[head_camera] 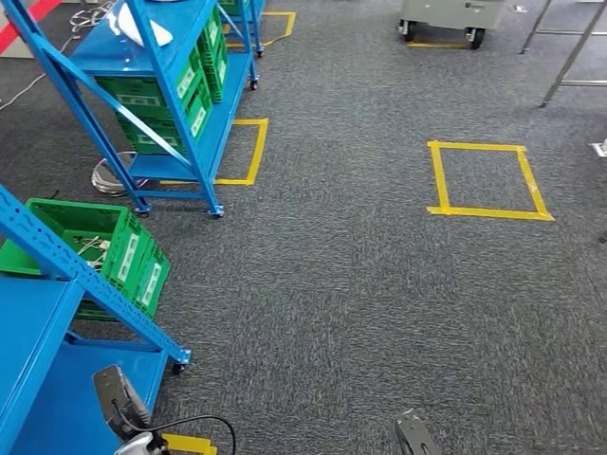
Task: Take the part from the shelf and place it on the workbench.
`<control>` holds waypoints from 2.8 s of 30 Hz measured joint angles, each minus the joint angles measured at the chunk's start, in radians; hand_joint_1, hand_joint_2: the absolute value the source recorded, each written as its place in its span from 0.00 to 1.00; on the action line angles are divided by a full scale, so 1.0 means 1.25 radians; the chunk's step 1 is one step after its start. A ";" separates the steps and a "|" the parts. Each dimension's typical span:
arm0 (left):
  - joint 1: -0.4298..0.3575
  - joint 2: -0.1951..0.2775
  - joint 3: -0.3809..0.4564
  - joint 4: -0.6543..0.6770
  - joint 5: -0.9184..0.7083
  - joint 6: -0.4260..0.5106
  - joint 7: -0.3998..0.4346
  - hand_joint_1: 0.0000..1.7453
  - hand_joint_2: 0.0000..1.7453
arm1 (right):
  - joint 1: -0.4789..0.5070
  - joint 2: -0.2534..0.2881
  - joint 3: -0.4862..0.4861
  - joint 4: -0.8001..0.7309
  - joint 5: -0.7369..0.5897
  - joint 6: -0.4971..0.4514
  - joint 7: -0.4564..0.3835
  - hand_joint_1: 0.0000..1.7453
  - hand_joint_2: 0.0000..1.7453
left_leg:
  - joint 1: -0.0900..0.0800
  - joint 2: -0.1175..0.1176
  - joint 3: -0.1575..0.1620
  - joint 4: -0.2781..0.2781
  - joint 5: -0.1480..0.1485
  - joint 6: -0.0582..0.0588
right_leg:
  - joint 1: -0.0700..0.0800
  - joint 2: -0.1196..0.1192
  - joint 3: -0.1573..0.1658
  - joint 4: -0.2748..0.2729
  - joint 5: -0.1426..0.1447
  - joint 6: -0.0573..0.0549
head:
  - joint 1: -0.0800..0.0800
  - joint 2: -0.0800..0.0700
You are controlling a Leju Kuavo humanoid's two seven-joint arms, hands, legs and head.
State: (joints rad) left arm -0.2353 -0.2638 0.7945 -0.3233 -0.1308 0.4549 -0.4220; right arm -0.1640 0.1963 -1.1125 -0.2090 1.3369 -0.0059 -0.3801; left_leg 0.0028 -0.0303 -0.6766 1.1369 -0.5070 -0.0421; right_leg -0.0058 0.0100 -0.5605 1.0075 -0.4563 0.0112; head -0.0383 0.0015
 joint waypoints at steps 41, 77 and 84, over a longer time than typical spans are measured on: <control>-0.029 -0.048 -0.084 0.016 0.046 -0.026 0.060 0.00 0.00 | -0.078 0.035 0.127 0.000 0.019 -0.010 -0.033 0.00 0.00 | -0.002 0.063 0.064 -0.122 0.075 0.010 | 0.008 -0.102 0.003 0.003 -0.008 0.019 | 0.001 0.000; -0.042 -0.072 -0.152 0.032 0.027 -0.035 0.102 0.00 0.00 | -0.048 0.029 0.134 0.000 0.017 -0.020 0.009 0.00 0.00 | 0.003 0.023 0.066 -0.129 0.083 0.034 | 0.000 -0.019 -0.073 0.171 -0.096 0.032 | 0.006 0.000; -0.041 -0.071 -0.152 0.032 0.027 -0.035 0.102 0.00 0.00 | -0.048 0.028 0.134 0.000 0.017 -0.020 0.010 0.00 0.00 | 0.006 -0.061 0.063 -0.122 0.084 0.021 | -0.012 0.047 -0.026 0.039 -0.004 0.031 | 0.007 0.000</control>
State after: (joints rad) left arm -0.2859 -0.3530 0.6049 -0.2831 -0.0968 0.4106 -0.2949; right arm -0.2246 0.2316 -0.9450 -0.2092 1.3578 -0.0313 -0.3679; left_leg 0.0099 -0.1062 -0.5980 0.9844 -0.4015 -0.0164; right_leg -0.0210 0.0688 -0.5927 1.0563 -0.4608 0.0494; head -0.0293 0.0014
